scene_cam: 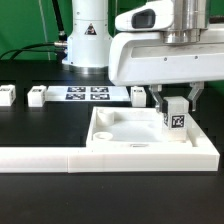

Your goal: Assemble square table

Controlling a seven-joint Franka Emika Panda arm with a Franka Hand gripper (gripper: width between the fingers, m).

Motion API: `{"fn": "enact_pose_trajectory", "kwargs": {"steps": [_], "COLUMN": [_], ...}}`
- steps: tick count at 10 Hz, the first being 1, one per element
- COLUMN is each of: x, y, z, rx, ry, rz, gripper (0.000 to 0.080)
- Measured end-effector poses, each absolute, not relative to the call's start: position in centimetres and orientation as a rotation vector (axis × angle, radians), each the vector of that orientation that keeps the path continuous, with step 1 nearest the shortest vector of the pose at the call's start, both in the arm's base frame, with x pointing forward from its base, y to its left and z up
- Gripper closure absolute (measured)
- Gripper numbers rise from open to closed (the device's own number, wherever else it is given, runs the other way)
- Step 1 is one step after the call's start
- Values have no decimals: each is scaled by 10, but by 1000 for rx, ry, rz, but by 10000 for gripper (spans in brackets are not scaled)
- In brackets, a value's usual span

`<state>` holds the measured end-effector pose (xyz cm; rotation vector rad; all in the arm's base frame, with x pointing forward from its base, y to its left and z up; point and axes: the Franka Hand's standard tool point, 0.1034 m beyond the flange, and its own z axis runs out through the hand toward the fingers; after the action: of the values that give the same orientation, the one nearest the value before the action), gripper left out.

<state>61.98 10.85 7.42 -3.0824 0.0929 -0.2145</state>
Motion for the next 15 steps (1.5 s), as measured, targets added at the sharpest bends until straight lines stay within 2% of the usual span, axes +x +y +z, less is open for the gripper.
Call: {"fn": "enact_pose_trajectory", "kwargs": {"steps": [4,9,10,11,12,13,15], "x": [618,617,617,617,617,615,618], "y": [115,116,117,117,117,118,118], "z": [74,74,74,73,73,73,75], "rx": [-2916,-2712,-2685,-2685,-2718,-2756,-2872], "ry": [834,1335,1383,1383,1323,1262,996], "rz": [-199,-167,-163,-163,-167,-153,-166], "gripper": [508,506,478,344,344,190,162]}}
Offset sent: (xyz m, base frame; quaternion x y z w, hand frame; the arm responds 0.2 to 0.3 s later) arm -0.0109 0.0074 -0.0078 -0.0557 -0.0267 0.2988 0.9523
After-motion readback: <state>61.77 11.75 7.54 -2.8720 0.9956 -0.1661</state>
